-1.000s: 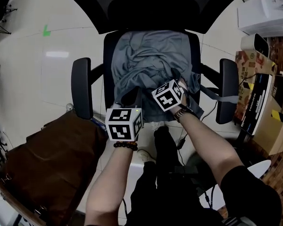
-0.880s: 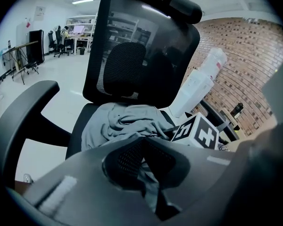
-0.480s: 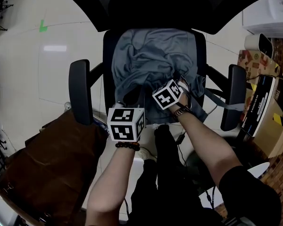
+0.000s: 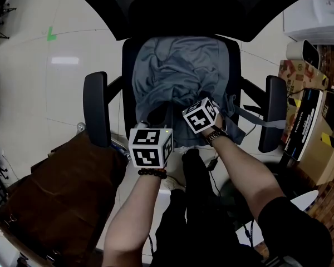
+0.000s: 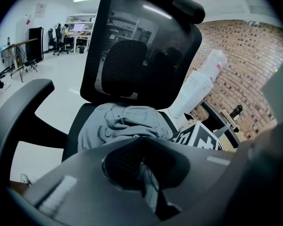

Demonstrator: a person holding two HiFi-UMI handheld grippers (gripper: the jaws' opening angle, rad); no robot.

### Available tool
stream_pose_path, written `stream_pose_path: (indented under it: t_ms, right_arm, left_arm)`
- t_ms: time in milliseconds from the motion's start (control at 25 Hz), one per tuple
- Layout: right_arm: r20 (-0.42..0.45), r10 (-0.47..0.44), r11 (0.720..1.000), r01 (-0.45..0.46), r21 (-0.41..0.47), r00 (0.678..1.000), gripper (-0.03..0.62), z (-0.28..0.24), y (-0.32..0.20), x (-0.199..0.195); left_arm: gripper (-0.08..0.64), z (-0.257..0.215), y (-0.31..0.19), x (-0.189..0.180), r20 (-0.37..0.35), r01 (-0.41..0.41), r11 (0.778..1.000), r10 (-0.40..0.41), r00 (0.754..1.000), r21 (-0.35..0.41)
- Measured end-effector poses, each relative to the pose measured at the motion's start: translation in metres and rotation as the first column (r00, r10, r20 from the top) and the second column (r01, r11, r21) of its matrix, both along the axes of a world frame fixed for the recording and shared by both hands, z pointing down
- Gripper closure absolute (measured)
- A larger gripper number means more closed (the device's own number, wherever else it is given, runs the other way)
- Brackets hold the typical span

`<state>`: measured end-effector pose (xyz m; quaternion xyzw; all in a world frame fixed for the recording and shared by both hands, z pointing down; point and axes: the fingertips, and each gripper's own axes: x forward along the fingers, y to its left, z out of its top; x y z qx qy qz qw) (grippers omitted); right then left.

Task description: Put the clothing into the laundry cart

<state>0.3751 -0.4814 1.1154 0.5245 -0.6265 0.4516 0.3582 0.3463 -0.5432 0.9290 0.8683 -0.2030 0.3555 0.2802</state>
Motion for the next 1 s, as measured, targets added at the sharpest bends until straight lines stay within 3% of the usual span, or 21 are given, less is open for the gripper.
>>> stream_pose_path:
  t_ms: [560, 1000]
  right_arm:
    - [0.043, 0.018, 0.981, -0.026, 0.191, 0.999, 0.453, -0.135, 0.005, -0.028]
    - [0.048, -0.003, 0.929, -0.015, 0.370, 0.999, 0.453, -0.296, 0.010, -0.069]
  left_arm:
    - [0.557, -0.091, 0.011, -0.030, -0.048, 0.060, 0.995, -0.056, 0.997, 0.077]
    - [0.557, -0.204, 0.037, -0.097, -0.124, 0.145, 0.975, -0.125, 0.984, 0.168]
